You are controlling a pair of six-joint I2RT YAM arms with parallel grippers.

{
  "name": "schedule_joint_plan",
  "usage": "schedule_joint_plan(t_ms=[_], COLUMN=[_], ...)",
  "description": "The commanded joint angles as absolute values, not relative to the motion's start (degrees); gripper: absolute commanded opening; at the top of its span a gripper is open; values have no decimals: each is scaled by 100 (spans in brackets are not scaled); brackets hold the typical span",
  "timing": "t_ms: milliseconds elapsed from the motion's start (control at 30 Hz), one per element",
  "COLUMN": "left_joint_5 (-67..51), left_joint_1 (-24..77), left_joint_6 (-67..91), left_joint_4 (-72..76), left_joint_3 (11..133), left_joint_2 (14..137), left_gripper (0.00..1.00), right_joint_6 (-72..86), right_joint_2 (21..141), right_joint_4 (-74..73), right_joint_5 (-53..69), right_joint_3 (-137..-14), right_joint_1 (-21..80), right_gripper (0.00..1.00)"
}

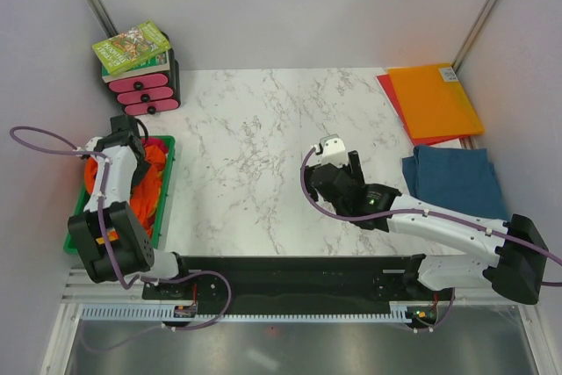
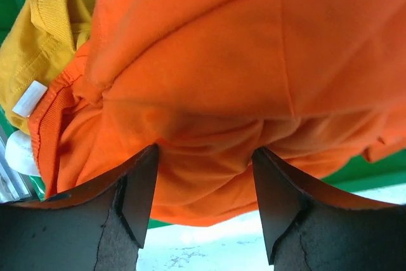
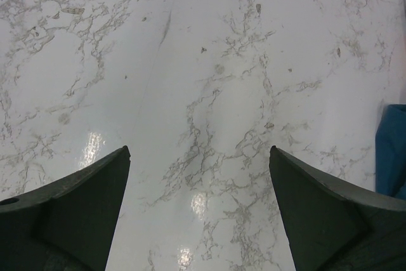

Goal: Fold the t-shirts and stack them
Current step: Grab the tshirt from the pile, then move the tshirt to the center of the board

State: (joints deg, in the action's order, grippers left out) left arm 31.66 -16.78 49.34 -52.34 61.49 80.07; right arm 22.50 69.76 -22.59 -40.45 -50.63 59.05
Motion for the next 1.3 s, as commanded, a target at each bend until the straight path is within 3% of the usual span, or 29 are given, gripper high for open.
schedule_joint_plan(t_ms=[0,133,267,300,500,667,933,1100,1267], left_joint_5=[3190,3068,3006,2997,3224,3910,3894,2938,1725], left_joint_1=[-1837,-1968,-1978,-1978,-1346,217,2239,3548,4253], left_joint_6=[5300,5265,5221,5160,4765,4650,4254,3543,2892], left_joint_4=[-5335,-5335,-5300,-5248,-5150,-5098,-5098,-4642,-3930], left_joint_3=[6390,6407,6381,6346,6398,6810,7751,7963,7515], left_joint_2=[8200,8542,8552,8421,7753,6901,6899,7583,8112], left_gripper=[68,66,5,2,2,2,2,2,2], right_joint_6=[2215,2232,2241,2241,2294,2355,2294,2215,2346], right_joint_2=[6899,7013,7093,7128,7277,7242,7198,7093,6882], right_joint_4=[-2039,-1890,-1749,-1688,-1573,-1573,-1828,-1995,-2162], right_joint_5=[-4034,-3955,-3929,-3903,-3779,-3771,-4069,-4324,-4465], right_joint_3=[-5168,-5054,-4992,-4983,-5027,-5106,-5458,-5765,-5714], right_joint_1=[5915,5915,5915,5924,5915,5915,5915,5915,5915], right_gripper=[98,98,98,98,98,98,98,98,98])
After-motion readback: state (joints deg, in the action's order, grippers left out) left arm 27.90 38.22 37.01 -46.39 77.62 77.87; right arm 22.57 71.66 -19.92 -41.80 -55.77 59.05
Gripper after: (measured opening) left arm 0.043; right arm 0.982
